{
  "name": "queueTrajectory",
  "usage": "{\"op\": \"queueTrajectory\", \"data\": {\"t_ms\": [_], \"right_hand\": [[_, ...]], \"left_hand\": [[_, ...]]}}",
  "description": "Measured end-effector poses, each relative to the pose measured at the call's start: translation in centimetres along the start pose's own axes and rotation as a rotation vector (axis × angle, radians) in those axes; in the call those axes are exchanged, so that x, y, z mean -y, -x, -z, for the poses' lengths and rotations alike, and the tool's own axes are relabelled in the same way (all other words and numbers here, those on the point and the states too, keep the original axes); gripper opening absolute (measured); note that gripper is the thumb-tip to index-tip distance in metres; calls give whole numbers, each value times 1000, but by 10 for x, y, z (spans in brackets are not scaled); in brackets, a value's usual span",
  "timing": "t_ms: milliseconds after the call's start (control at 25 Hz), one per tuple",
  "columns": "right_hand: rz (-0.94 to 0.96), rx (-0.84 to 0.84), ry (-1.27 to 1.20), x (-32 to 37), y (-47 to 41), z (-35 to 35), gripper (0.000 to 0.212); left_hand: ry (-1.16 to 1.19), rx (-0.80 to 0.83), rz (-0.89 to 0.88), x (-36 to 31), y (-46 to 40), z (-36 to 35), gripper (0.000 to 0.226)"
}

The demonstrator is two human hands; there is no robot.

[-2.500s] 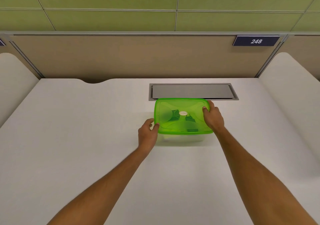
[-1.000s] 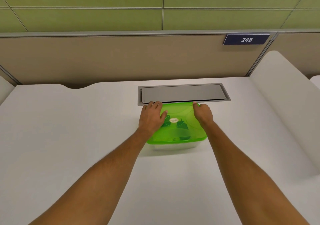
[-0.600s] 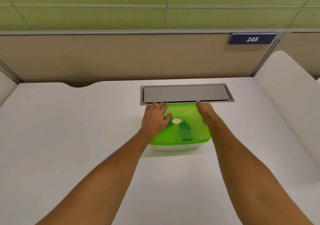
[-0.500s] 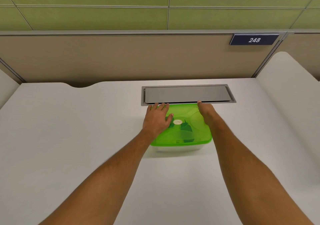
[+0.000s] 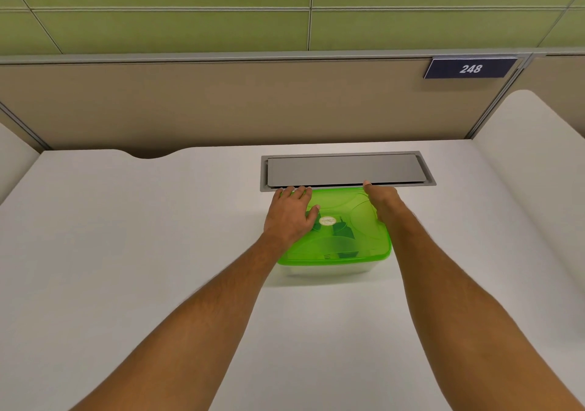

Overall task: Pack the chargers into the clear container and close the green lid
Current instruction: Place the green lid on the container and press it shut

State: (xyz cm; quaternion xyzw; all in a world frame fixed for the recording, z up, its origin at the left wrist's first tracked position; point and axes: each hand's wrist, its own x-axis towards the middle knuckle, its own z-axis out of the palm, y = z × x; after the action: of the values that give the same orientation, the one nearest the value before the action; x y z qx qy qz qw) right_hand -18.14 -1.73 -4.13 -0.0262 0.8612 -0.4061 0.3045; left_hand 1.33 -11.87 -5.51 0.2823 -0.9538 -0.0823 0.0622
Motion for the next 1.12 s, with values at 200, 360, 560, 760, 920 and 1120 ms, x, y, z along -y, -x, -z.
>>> {"op": "queueTrajectory", "data": {"t_ms": [200, 360, 560, 760, 920, 1120], "right_hand": [[14, -22, -16, -1, 6, 2, 58], [79, -109, 37, -12, 13, 1, 66], [215, -236, 400, -31, 39, -1, 77], [186, -357, 538, -65, 61, 1, 84], [181, -401, 395, -80, 66, 4, 79], [246, -383, 408, -80, 62, 7, 67]], "left_hand": [[-8, 3, -8, 0, 0, 0, 57], [-19, -8, -5, -1, 1, -2, 57], [-26, -9, 4, 0, 2, -3, 57], [-27, -9, 9, -1, 0, -2, 56], [-16, -28, -15, -1, 2, -3, 54], [-7, -33, -30, -1, 2, -2, 54]]}}
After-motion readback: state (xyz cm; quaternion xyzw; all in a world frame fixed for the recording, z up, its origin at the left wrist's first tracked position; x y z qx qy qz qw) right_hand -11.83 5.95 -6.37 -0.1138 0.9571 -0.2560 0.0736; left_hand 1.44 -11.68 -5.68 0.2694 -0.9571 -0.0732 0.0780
